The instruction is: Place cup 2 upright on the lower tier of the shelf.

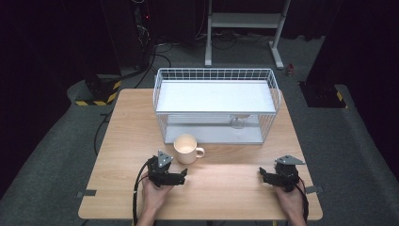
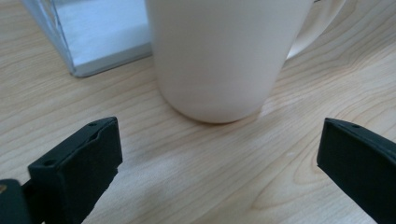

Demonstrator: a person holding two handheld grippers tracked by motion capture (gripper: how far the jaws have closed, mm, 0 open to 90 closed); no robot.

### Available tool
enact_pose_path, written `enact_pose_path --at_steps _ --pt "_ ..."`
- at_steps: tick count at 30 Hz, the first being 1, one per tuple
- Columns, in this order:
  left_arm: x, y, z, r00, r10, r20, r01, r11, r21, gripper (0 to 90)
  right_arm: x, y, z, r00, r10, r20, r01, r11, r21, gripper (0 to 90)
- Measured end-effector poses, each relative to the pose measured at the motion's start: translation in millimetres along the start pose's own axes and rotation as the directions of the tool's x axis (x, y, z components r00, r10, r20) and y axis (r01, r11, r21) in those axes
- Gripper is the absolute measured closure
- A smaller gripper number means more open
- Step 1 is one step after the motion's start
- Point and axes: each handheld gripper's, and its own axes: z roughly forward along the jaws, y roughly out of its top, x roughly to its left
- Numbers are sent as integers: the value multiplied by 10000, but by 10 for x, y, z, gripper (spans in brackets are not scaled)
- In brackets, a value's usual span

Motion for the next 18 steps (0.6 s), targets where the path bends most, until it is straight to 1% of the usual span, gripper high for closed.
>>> enact_pose_path --at_steps 3,4,6,8,9,10,13,16,18 --pt "-7 50 29 10000 55 1 -55 10000 -10 4 0 0 0 10000 2 -1 -2 10000 1 201" --pt "-7 60 39 10000 -43 11 43 10000 -53 3 0 0 0 10000 -1 0 1 10000 2 200" --pt "4 85 58 10000 -14 -27 14 10000 -67 2 0 0 0 10000 -2 0 2 10000 -1 200" --pt "-1 109 76 10000 -93 16 93 9999 -107 2 0 0 0 10000 -3 1 3 10000 1 200" --pt "1 122 82 10000 -15 6 15 9999 -113 2 0 0 0 10000 1 0 -1 10000 0 200" --pt "-3 134 88 10000 -32 18 33 9999 -122 2 0 0 0 10000 -1 -1 1 10000 0 200" --pt "-11 169 117 10000 -6 82 7 9999 -110 2 0 0 0 10000 -2 3 2 10000 0 200" --pt "-2 183 142 9997 -176 183 181 9995 -260 2 0 0 0 10000 -3 2 3 10000 -1 201" --pt "11 185 155 9995 -174 277 183 9993 -323 2 0 0 0 10000 -1 2 1 10000 -2 200"
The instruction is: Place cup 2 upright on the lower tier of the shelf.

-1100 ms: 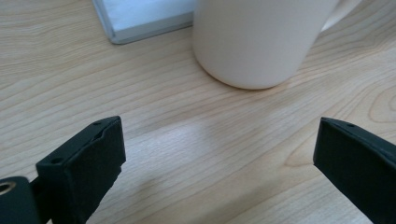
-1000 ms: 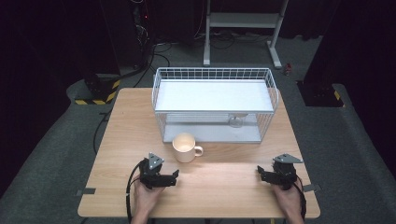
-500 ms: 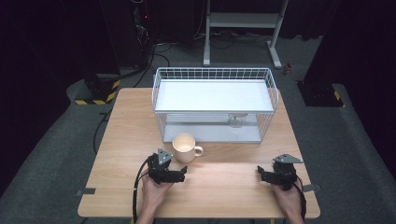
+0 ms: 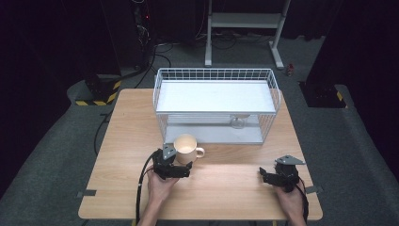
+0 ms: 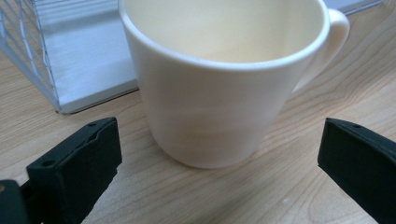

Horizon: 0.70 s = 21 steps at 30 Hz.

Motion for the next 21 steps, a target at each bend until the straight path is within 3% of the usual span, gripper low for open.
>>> enact_pose_path --at_steps 10,15,21 --pt "-4 95 64 9997 201 -151 -201 9998 -16 1 0 0 0 10000 -1 1 1 10000 0 200" --pt "19 112 117 10000 -95 0 95 9999 -122 2 0 0 0 10000 1 0 -1 10000 0 200" --pt "19 120 161 9999 -102 -70 101 9998 -179 3 0 0 0 10000 -4 -3 4 10000 0 200"
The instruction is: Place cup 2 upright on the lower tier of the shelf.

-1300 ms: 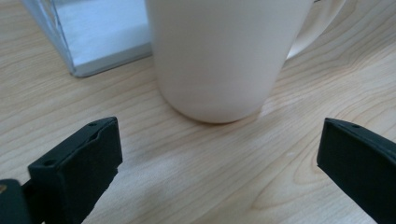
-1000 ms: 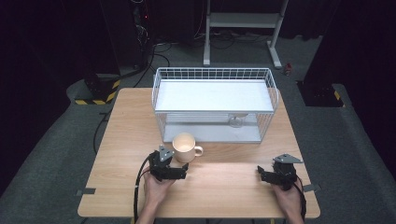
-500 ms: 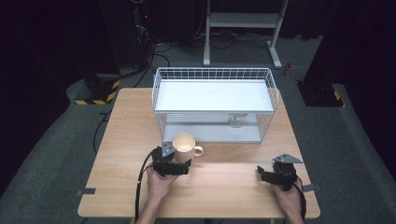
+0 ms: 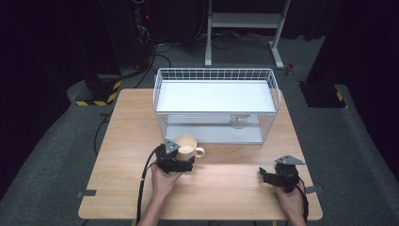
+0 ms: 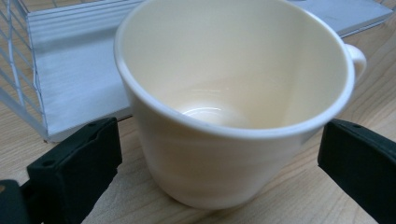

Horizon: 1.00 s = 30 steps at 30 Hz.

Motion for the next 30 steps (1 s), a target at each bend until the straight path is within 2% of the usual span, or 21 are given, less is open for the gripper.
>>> enact_pose_path --at_steps 6,10,14,17,30 --pt "-28 52 56 9995 264 -163 -261 9995 162 3 0 0 0 10000 5 0 -5 10000 0 200" --pt "-41 75 101 9993 212 -313 -207 9996 174 8 0 0 0 10000 1 2 -1 10000 1 200" --pt "-63 98 113 9976 423 -542 -429 9990 -93 51 0 0 0 10000 7 0 -7 10000 0 201" --pt "-84 92 147 9979 320 -558 -326 9994 -103 76 -2 0 0 10000 21 -5 -21 10000 0 203" --pt "-109 85 147 9951 690 -704 -701 9975 -130 83 2 3 2 9999 121 13 -121 9999 3 204"
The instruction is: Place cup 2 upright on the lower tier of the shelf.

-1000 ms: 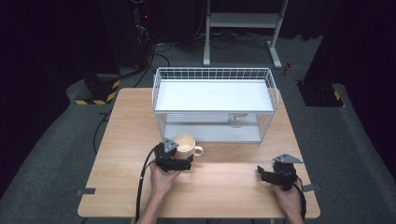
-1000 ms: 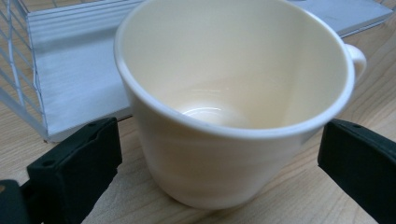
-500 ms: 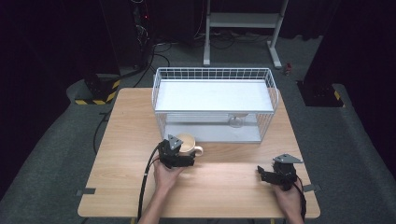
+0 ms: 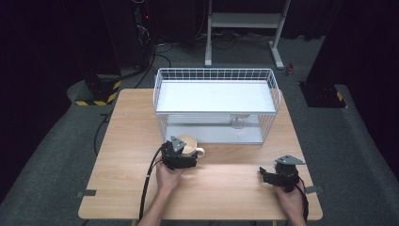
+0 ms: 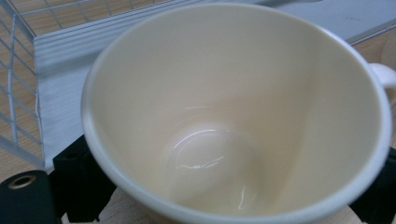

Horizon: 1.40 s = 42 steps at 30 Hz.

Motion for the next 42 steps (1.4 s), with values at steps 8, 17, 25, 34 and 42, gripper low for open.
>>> enact_pose_path --at_steps 8,17,25,34,42 --pt "-16 2 -24 9996 202 177 -202 9998 -30 84 0 0 0 10000 -7 1 7 10000 0 204" --pt "-54 120 -71 9997 48 240 -38 9992 -402 84 0 0 0 10000 -2 14 2 10000 1 204" --pt "-47 265 -35 9998 79 172 -73 9994 -345 84 -3 0 0 10000 -5 35 5 10000 -3 203" --pt "31 295 52 9982 -569 174 575 9978 -334 84 -3 2 3 10000 9 35 -9 10000 -8 203" --pt "56 392 120 9992 -392 -78 389 9986 -352 85 -6 1 3 10000 -39 39 39 10000 -14 203"
